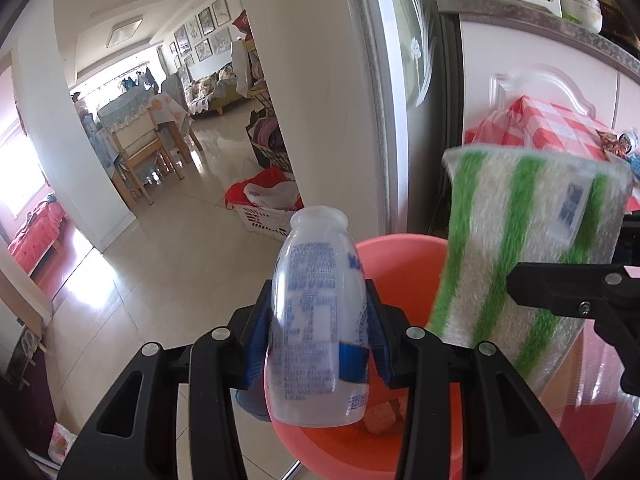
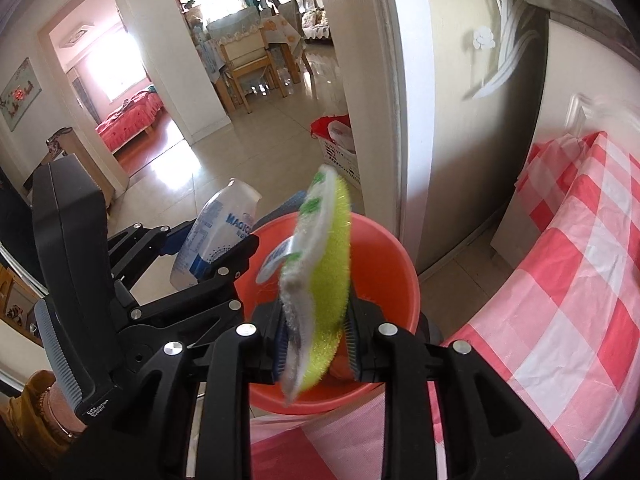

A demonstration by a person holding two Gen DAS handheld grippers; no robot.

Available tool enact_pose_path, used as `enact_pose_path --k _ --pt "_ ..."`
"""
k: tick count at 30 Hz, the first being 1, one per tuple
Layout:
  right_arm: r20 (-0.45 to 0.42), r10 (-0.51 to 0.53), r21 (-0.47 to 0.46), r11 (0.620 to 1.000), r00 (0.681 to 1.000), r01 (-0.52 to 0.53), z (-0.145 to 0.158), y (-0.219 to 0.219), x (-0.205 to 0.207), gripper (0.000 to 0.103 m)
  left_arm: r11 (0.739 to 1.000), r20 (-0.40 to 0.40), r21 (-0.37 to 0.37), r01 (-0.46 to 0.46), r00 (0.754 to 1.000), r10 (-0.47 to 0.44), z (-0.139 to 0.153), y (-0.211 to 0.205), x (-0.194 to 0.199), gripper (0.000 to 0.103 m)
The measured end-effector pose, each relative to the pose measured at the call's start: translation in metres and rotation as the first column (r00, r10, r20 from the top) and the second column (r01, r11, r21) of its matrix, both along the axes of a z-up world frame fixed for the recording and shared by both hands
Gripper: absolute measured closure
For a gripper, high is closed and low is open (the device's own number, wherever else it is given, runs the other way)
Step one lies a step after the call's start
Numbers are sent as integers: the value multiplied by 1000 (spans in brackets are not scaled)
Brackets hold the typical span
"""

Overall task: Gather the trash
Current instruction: 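Open both tools to drop the bottle and sponge into the bucket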

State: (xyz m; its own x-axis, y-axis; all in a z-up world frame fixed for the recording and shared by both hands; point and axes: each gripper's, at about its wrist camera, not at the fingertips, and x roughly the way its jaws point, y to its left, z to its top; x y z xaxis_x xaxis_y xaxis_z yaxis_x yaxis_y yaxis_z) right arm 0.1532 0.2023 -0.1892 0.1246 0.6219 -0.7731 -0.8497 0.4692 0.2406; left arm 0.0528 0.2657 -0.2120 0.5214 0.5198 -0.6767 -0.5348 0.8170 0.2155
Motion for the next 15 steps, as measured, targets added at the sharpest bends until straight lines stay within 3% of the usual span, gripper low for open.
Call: enact_pose_path --k 1,2,4,6,8,11,15 --pt "-1 -3 -2 1000 1000 3 -2 0 1 65 1000 -6 -1 -3 1000 3 -1 0 0 48" --pt "5 -12 -6 1000 1000 12 -2 0 1 52 1000 -11 -1 -7 1000 7 -2 1 0 28" --pt "8 -29 4 1000 1000 29 -1 -4 1 42 1000 -18 16 -20 1000 20 -2 0 -1 16" --pt "11 -52 18 998 999 52 1 -11 3 39 1000 -16 19 -14 1000 14 -1 -1 -2 14" --pt "14 -86 36 996 996 86 5 -20 6 27 1000 -18 11 -18 1000 18 0 -1 -2 11" --pt "15 -140 79 987 990 138 12 -40 10 23 1000 -3 -24 -13 1000 13 4 2 -6 10" --pt "-13 -214 134 968 977 214 19 -74 17 18 990 35 -140 19 999 -15 10 6 -11 10"
